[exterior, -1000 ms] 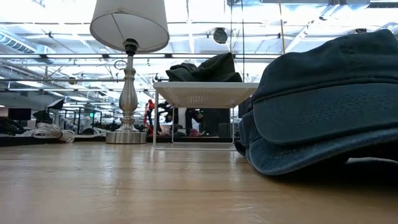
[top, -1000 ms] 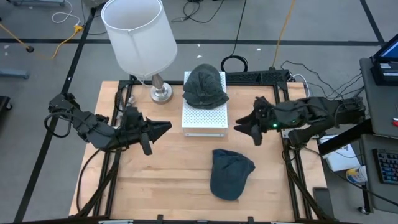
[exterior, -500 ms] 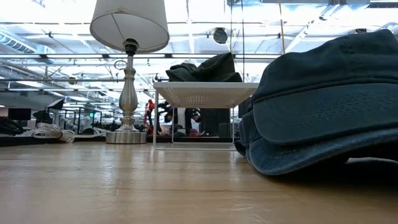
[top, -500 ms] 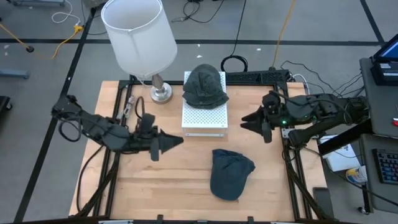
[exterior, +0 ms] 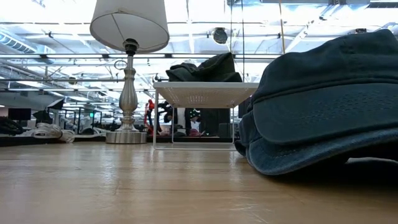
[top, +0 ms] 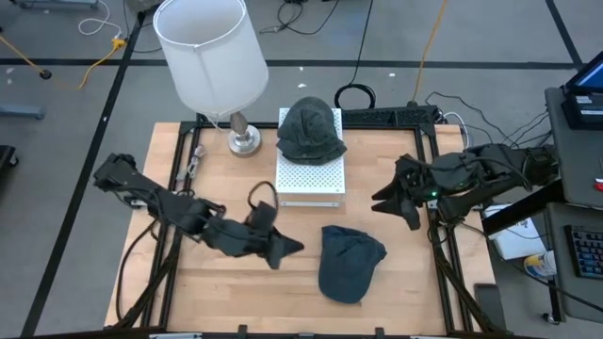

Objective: Pick & Place hat
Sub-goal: Put the blue cap on the shelf

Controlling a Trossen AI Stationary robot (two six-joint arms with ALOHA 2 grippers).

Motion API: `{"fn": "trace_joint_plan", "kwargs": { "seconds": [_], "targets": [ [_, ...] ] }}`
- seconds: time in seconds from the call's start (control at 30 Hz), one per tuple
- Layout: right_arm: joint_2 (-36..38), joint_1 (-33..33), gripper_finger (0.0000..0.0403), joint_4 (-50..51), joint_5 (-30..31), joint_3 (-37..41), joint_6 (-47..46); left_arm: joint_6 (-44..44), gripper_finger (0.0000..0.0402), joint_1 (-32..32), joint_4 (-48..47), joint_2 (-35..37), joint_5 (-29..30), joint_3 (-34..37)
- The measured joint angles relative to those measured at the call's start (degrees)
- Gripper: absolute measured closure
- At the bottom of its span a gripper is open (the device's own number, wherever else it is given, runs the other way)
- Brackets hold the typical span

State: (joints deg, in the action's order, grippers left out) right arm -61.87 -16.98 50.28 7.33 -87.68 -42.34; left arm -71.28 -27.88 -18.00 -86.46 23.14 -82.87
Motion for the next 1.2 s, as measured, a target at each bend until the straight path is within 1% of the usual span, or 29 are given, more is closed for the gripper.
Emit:
{"fn": "trace_joint_plan", "kwargs": {
  "seconds": [0.1,0.17,0.23,0.33,0.43,0.53,0.63,0.73,0.87,0.97,1.07,1.13,1.2],
  "targets": [
    [0.0,-0.8,0.0238,0.0,0.0,0.0,0.4,-1.3,0.0326,0.1,-0.4,-2.3,-3.3,0.0],
    [0.0,-1.3,0.0238,-0.1,0.0,0.0,0.6,-2.1,0.0307,0.1,-0.6,-3.9,-4.4,0.0],
    [0.0,-1.8,0.0238,-0.2,0.0,0.0,0.6,-3.9,0.0275,0.2,-2.2,-5.7,-6.2,0.0],
    [0.0,-2.3,0.0238,-0.3,0.1,0.0,1.0,-7.4,0.0216,0.2,-4.4,-8.5,-8.5,0.0],
    [0.0,-2.3,0.0238,-0.3,0.2,0.0,1.1,-8.7,0.0163,0.2,-6.7,-11.0,-10.5,0.0],
    [0.0,-2.3,0.0238,-0.3,0.3,0.0,1.2,-10.3,0.0123,0.2,-7.6,-13.8,-11.3,0.0],
    [0.0,-2.3,0.0238,-0.6,0.3,0.0,1.2,-10.5,0.0099,0.2,-7.1,-16.1,-11.3,0.0],
    [0.0,-2.3,0.0238,-1.7,0.3,0.0,2.2,-10.5,0.0085,0.1,-6.8,-18.5,-11.7,0.0],
    [0.0,-2.3,0.0238,-3.3,0.0,0.0,4.2,-10.0,0.0081,0.0,-5.7,-21.6,-11.1,0.0],
    [0.0,-2.3,0.0238,-3.4,0.0,0.0,4.4,-9.0,0.0080,0.1,-4.5,-23.8,-9.1,0.0],
    [0.0,-2.3,0.0238,-3.4,-0.1,0.0,5.9,-6.0,0.0080,0.4,-1.5,-26.0,-5.6,0.0],
    [0.0,-2.3,0.0238,-3.4,-0.2,0.0,6.7,-4.7,0.0080,1.0,0.7,-27.5,-5.1,0.0],
    [0.0,-2.3,0.0238,-3.4,-1.6,0.0,7.6,-2.7,0.0080,1.5,2.9,-28.9,-5.2,0.0]
  ]
}}
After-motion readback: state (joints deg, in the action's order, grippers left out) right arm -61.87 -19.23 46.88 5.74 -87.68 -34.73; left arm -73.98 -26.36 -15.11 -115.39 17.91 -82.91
